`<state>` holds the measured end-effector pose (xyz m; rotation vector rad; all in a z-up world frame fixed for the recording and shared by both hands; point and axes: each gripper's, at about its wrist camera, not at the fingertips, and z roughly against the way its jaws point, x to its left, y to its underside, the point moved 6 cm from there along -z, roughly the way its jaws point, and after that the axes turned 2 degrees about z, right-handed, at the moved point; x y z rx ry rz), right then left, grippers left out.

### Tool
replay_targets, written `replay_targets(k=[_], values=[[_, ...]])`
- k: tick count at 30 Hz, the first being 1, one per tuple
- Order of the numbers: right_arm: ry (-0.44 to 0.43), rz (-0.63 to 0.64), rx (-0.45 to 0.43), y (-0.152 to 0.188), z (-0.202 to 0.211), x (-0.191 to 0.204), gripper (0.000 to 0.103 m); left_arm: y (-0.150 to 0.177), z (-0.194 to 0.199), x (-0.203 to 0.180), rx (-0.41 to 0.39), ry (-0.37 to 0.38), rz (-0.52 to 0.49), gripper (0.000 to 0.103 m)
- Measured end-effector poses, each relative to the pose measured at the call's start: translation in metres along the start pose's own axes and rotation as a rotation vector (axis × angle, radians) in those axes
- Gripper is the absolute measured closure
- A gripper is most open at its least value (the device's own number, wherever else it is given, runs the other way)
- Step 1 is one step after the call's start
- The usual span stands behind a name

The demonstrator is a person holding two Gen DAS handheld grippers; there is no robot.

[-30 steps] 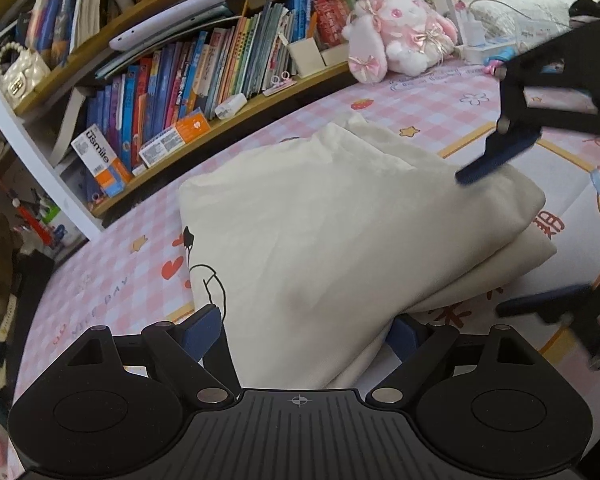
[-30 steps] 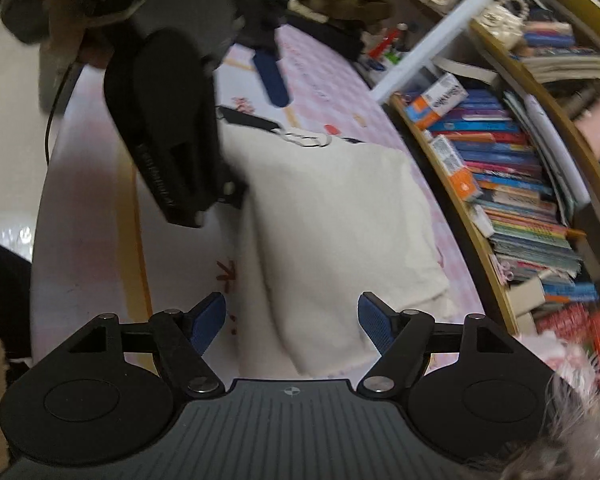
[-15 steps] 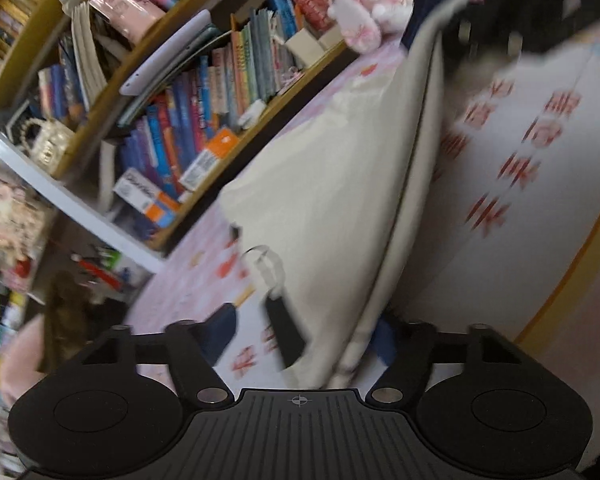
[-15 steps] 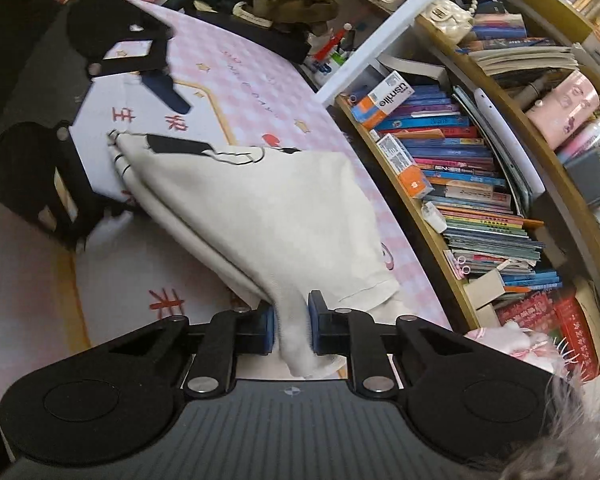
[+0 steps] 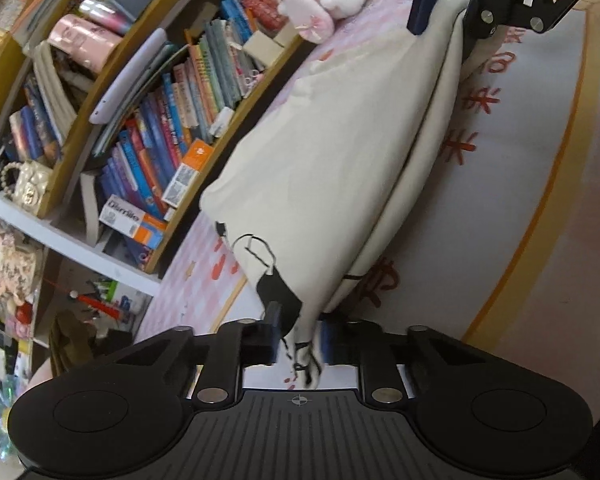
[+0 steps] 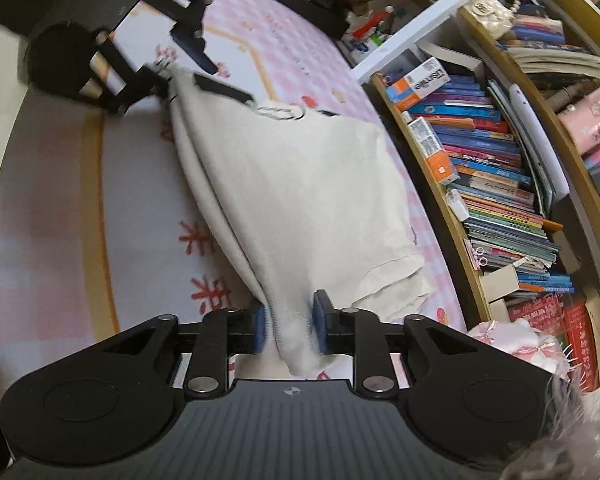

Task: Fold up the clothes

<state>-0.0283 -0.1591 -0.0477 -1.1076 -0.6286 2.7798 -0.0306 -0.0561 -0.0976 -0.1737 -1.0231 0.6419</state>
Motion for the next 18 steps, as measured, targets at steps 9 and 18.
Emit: replay_targets(k=[9, 18], values=[[-0.119, -0.078, 0.012, 0.004, 0.027, -0.005, 0.091, -0.003, 0.018, 0.0, 0.002, 0.108, 0.026, 0.099], [-0.284, -0.213, 0.016, 0.006, 0.065, -0.021, 0.091, -0.014, 0.087, 0.016, -0.017, 0.279, 0.077, 0.099]])
